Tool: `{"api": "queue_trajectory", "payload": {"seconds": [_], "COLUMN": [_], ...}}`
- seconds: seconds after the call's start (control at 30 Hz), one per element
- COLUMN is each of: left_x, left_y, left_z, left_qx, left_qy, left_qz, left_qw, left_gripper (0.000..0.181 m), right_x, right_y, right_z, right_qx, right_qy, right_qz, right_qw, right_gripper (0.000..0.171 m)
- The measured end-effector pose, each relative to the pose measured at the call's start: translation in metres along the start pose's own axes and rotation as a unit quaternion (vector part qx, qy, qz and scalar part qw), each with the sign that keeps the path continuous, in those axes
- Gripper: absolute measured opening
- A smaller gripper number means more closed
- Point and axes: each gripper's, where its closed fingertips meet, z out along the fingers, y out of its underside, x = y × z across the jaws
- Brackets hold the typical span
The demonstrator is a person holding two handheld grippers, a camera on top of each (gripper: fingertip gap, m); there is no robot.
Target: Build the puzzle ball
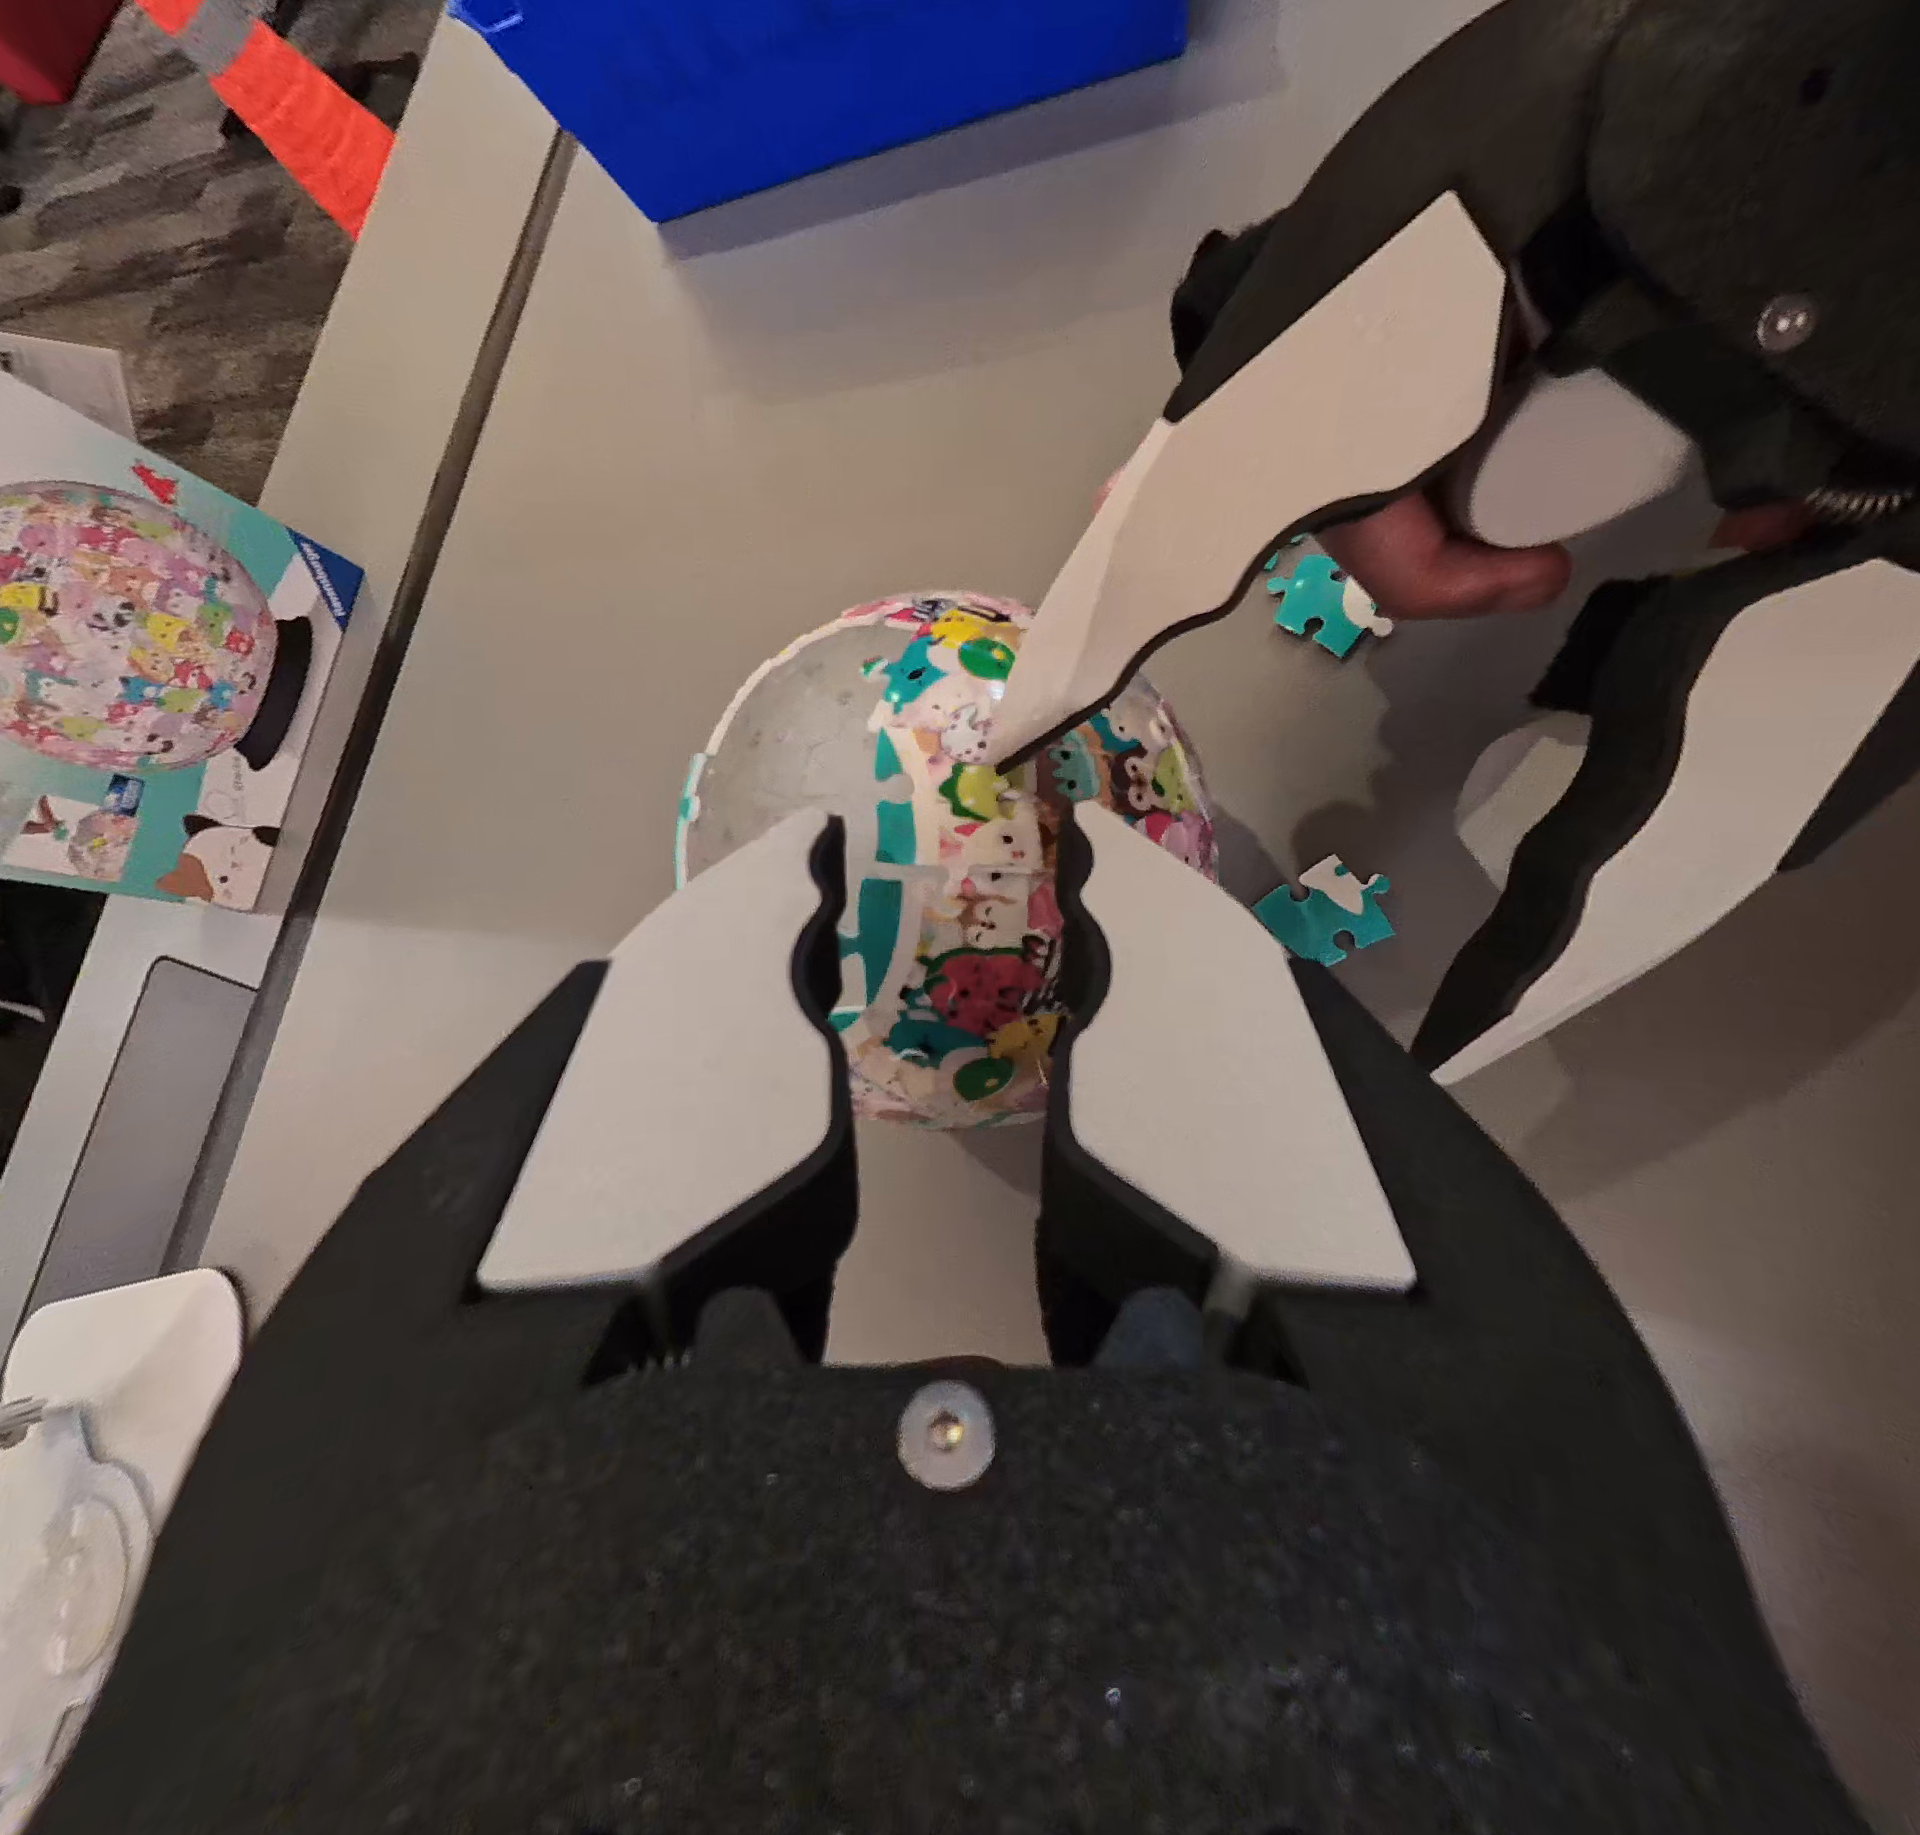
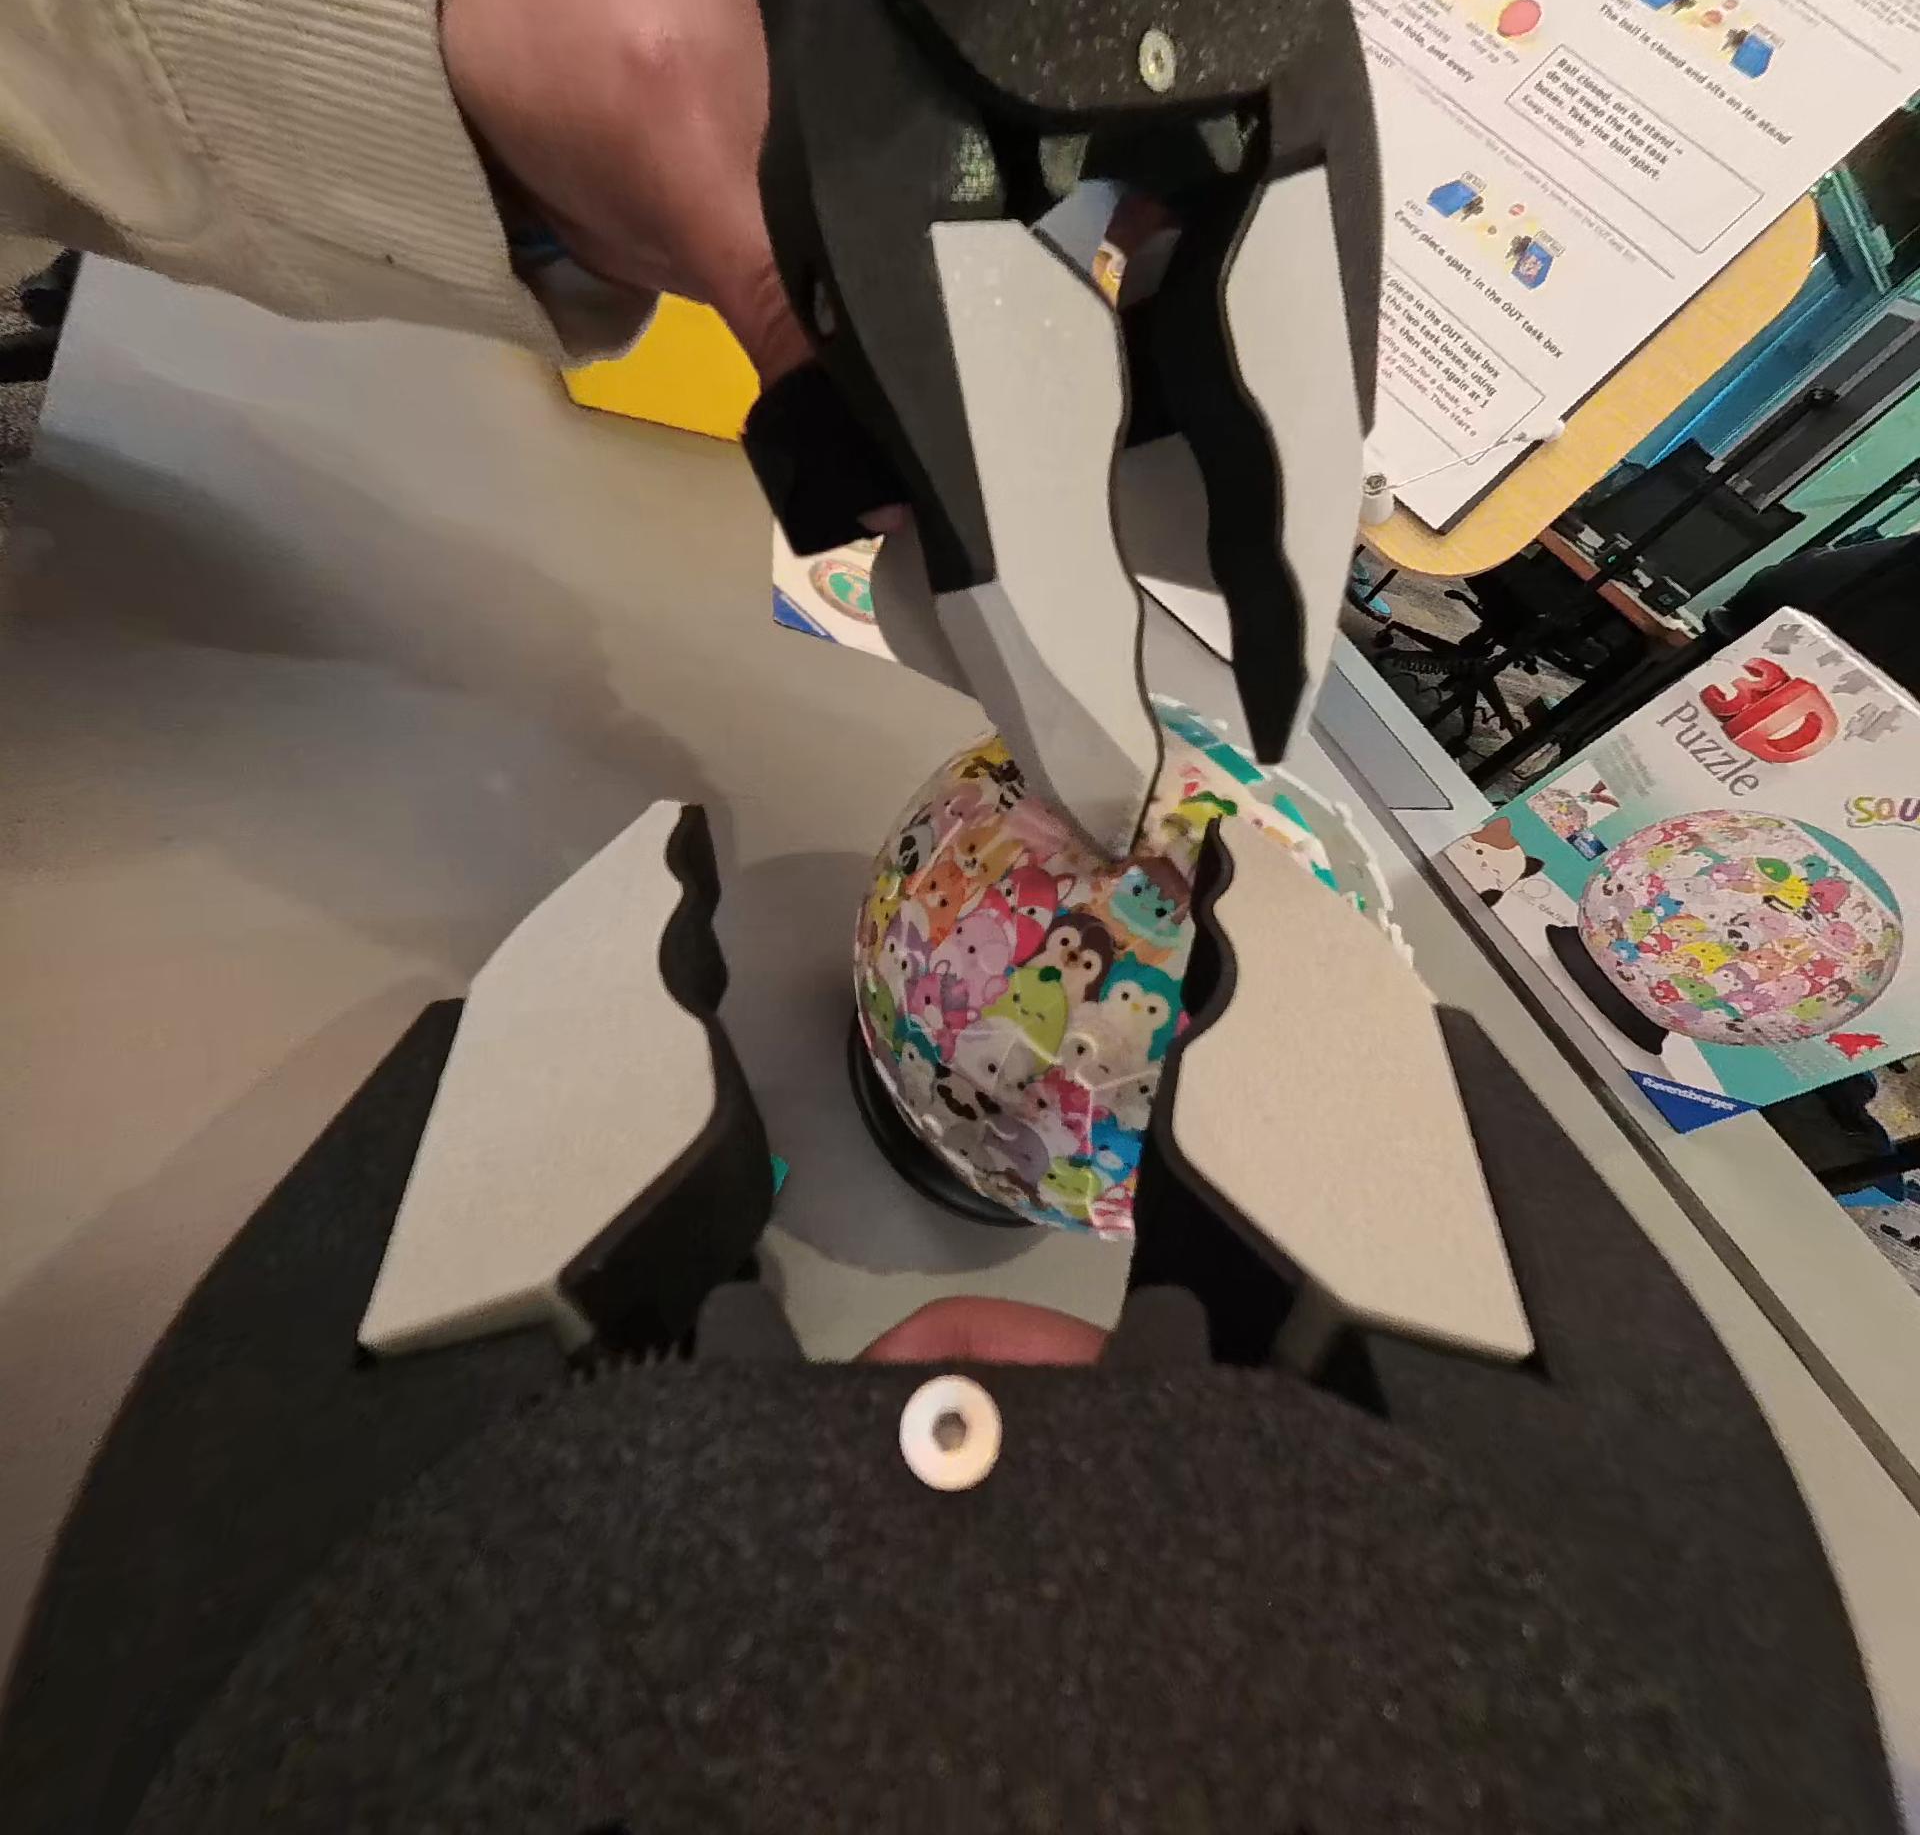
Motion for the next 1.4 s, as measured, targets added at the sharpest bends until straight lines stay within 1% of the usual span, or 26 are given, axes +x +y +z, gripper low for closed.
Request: {"api": "queue_trajectory", "payload": {"seconds": [0.1, 0.3, 0.43, 0.53, 0.6, 0.7, 0.83, 0.97, 1.1, 1.4], "left_x": [0.003, 0.001, 0.000, -0.003, -0.004, -0.004, -0.002, -0.001, -0.001, 0.000], "left_y": [0.000, -0.003, -0.008, 0.003, 0.009, 0.007, 0.000, 0.001, 0.000, 0.000], "left_z": [0.000, -0.006, -0.024, -0.043, -0.047, -0.041, -0.024, -0.010, -0.007, -0.003], "left_qx": [-0.004, 0.002, 0.027, 0.032, 0.032, 0.031, 0.016, -0.013, -0.024, -0.040], "left_qy": [0.016, -0.001, -0.013, -0.034, -0.048, -0.047, -0.039, -0.020, -0.011, -0.002], "left_qz": [0.005, 0.001, -0.024, -0.051, -0.059, -0.051, -0.008, 0.009, 0.012, 0.021], "left_qw": [1.000, 1.000, 0.999, 0.998, 0.997, 0.997, 0.999, 1.000, 1.000, 0.999], "left_gripper": [0.030, 0.030, 0.030, 0.029, 0.029, 0.029, 0.029, 0.029, 0.029, 0.029], "right_x": [0.000, 0.007, 0.014, 0.015, 0.014, 0.012, 0.013, 0.012, 0.008, 0.006], "right_y": [0.001, -0.003, 0.001, 0.005, 0.008, 0.011, 0.009, 0.007, 0.011, 0.013], "right_z": [-0.001, -0.013, -0.024, -0.028, -0.029, -0.029, -0.032, -0.036, -0.035, -0.034], "right_qx": [0.000, 0.017, 0.020, 0.019, 0.018, 0.014, 0.012, 0.014, 0.005, 0.004], "right_qy": [-0.001, 0.007, 0.016, 0.014, 0.008, 0.005, 0.011, 0.017, 0.013, 0.005], "right_qz": [0.001, 0.019, 0.035, 0.048, 0.056, 0.056, 0.058, 0.062, 0.049, 0.052], "right_qw": [1.000, 1.000, 0.999, 0.999, 0.998, 0.998, 0.998, 0.998, 0.999, 0.999], "right_gripper": [0.087, 0.087, 0.086, 0.086, 0.084, 0.083, 0.083, 0.082, 0.082, 0.082]}}
